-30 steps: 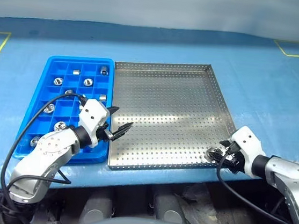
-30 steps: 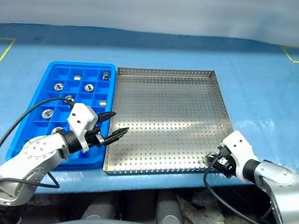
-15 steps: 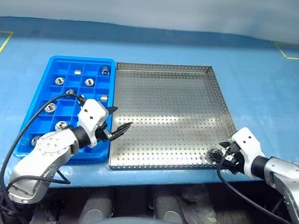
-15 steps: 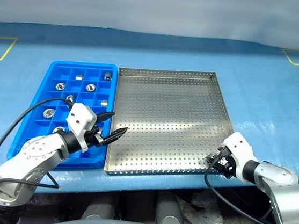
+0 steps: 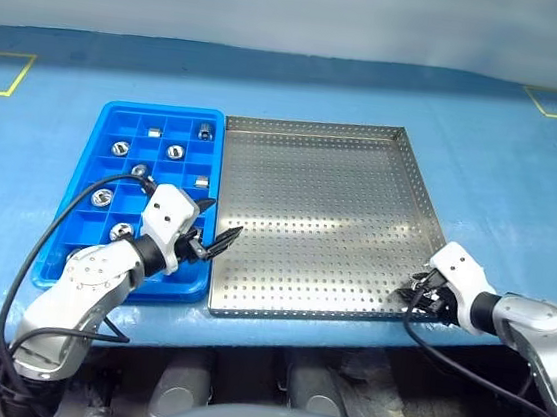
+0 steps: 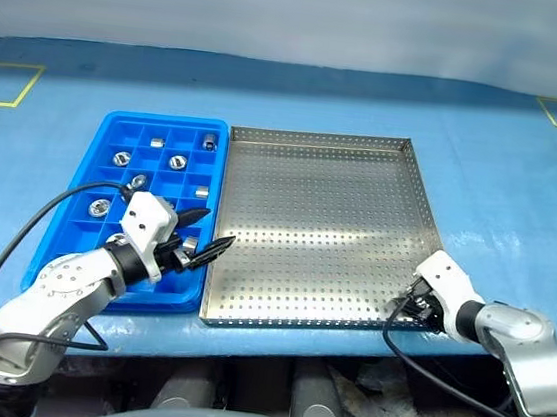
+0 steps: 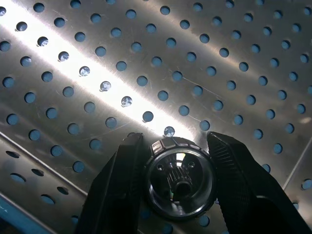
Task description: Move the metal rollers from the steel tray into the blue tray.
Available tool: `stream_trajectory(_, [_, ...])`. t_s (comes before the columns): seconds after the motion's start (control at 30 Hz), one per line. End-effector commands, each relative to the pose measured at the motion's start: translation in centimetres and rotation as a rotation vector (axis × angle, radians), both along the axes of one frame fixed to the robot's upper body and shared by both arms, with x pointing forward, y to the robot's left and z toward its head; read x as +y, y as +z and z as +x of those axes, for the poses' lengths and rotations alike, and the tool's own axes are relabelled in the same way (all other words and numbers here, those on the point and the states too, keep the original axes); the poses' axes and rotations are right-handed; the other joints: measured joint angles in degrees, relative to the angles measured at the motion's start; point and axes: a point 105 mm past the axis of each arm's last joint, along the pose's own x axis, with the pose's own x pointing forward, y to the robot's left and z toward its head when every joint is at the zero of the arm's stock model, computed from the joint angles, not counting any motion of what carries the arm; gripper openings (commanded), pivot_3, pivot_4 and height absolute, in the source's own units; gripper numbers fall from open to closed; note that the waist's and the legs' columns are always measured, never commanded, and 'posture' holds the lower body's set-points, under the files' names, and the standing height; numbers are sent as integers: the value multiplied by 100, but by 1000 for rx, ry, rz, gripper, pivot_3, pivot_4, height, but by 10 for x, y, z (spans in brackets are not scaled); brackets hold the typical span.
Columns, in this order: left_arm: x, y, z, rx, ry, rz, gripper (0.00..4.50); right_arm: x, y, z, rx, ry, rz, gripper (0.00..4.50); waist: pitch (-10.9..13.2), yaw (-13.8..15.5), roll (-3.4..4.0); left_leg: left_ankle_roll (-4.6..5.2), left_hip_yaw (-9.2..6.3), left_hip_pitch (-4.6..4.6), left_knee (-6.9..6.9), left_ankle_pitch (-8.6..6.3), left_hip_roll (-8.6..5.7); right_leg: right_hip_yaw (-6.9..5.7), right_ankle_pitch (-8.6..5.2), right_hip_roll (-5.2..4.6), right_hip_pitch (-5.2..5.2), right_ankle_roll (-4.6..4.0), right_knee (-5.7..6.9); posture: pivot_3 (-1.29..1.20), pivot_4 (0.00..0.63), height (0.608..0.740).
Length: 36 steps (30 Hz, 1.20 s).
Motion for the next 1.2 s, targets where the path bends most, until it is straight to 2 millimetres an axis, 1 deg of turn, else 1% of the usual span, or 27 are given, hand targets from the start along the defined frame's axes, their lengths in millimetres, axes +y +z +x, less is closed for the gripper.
stream_trajectory(0.03, [-1,12,-1,-59,-4,-3,3683,-7,2,-2,20,31,-50,1710,0,-2,1,0,0,0,0,0,0,0,0,0,0,0,0,-189,150,740])
stream_trajectory(0.1, [-1,12,0,-60,-3,-3,3683,-6,8,2,6,55,-66,1710,0,-10,2,1,0,0,0,-1,0,0,0,1,0,0,0,-188,150,740])
stream_trajectory(0.2, [-1,12,-1,-62,-4,-4,3683,2,16,9,-36,90,-61,1710,0,-33,2,1,4,0,1,0,1,2,3,1,-1,-3,1,-185,150,740])
stream_trajectory(0.3, [2,17,-2,-76,7,-6,3683,33,38,29,-195,146,4,1710,2,-93,2,1,12,3,5,0,4,7,2,3,-3,2,5,-172,150,740])
stream_trajectory(0.37, [12,22,-2,-92,42,-1,3683,56,51,41,-290,175,59,1710,3,-147,2,0,22,6,11,0,8,20,-7,10,-6,25,13,-164,150,740])
stream_trajectory(0.47, [34,31,-4,-121,110,33,3683,100,71,55,-407,255,178,1710,5,-188,-1,-3,25,17,14,2,13,28,-6,17,-5,23,25,-118,150,740])
stream_trajectory(0.53, [49,37,-8,-138,163,52,3683,130,82,59,-456,319,263,1710,5,-154,1,-4,23,20,14,2,15,28,-5,19,-4,21,29,-104,150,740])
stream_trajectory(0.6, [69,43,-16,-151,234,88,3683,167,90,60,-473,412,368,1710,7,-126,-3,-5,23,19,13,3,17,27,-4,17,-6,19,28,-56,150,740])
stream_trajectory(0.67, [88,47,-27,-153,306,132,3683,197,93,59,-476,494,442,1710,8,-83,-2,-6,25,17,11,2,20,26,11,16,-9,-7,25,-13,150,740])
stream_trajectory(0.73, [105,50,-40,-148,373,167,3683,221,94,61,-476,550,497,1710,7,-35,-7,-6,22,15,10,1,19,20,11,10,-11,-8,24,33,150,740])
stream_trajectory(0.77, [111,51,-47,-142,398,184,3683,233,93,61,-481,585,510,1710,8,12,-6,-6,23,13,8,0,21,14,11,6,-13,-8,22,45,150,740])
stream_trajectory(0.8, [114,51,-52,-137,411,194,3683,238,92,61,-486,607,514,1710,8,79,-6,-6,22,12,5,-1,19,7,11,-1,-14,-8,21,60,150,740])
stream_trajectory(0.87, [125,51,-68,-118,466,213,3683,264,90,57,-447,700,548,1710,8,228,-6,-6,11,3,3,-2,14,-20,5,-19,-17,-15,18,122,150,740])
stream_trajectory(0.93, [124,49,-81,-95,484,206,3683,282,90,53,-419,771,571,1710,9,323,-4,-6,9,0,1,-3,8,-35,1,-34,-18,-22,16,173,150,740])
stream_trajectory(1.0, [118,44,-92,-63,479,188,3683,297,91,48,-399,835,598,1710,9,461,-4,-6,-1,-2,0,-3,1,-46,-3,-42,-14,-28,13,204,150,740])
stream_trajectory(1.1, [113,37,-105,-17,485,153,3683,316,91,37,-350,932,633,1710,9,566,-4,-7,-14,-2,1,-3,0,-56,-7,-44,-8,-34,9,257,150,740])
stream_trajectory(1.2, [105,29,-116,31,461,98,3683,334,89,27,-328,994,656,1710,9,655,-4,-14,-36,-2,-2,0,-1,-75,-14,-44,-5,-45,12,282,150,740])
